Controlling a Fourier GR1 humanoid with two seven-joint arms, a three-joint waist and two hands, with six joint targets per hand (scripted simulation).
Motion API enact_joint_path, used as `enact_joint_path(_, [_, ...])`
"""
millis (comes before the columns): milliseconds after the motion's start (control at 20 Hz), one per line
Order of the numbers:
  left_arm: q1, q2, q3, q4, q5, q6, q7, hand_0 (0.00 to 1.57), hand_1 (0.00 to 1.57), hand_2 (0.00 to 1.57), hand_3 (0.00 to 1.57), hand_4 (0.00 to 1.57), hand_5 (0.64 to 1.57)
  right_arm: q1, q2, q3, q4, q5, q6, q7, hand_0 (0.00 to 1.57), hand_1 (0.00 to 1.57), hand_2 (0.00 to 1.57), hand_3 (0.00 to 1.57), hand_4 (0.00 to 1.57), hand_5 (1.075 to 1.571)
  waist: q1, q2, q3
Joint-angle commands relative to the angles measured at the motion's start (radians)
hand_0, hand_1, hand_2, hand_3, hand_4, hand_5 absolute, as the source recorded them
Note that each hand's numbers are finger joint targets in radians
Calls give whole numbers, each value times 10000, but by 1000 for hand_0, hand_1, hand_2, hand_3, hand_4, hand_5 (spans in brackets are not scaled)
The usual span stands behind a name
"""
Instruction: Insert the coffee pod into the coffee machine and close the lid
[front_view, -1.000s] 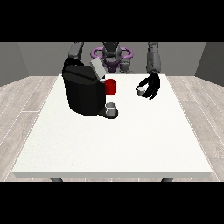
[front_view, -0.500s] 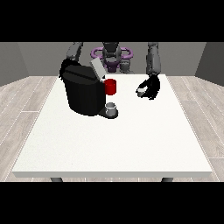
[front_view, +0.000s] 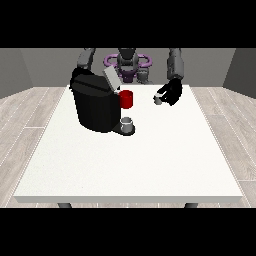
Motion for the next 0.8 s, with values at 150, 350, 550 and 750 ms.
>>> enact_joint_path(150, [-748,-112,-12,-875,154,-1243,299,1243,1243,1327,1315,535,1571,-253,-333,-385,833,-182,231,-288,0,0,0,0,456,1571,262,-308,-3])
enact_joint_path(350, [-1756,282,213,-892,212,-1720,509,1252,1252,1329,1292,573,1571,-351,-16,-14,471,-142,288,-327,0,0,0,0,489,1571,-273,-224,-4])
enact_joint_path(550, [-2157,872,713,-529,357,-2022,553,1272,1272,1342,1293,548,1571,-39,339,580,-319,-280,-8,92,0,0,0,0,495,1571,-947,-251,-7])
enact_joint_path(750, [-2640,1068,806,-750,394,-2447,424,1272,1272,1342,1293,548,1571,-708,11,61,-89,-117,-55,27,0,0,0,0,521,1571,-635,146,-5])
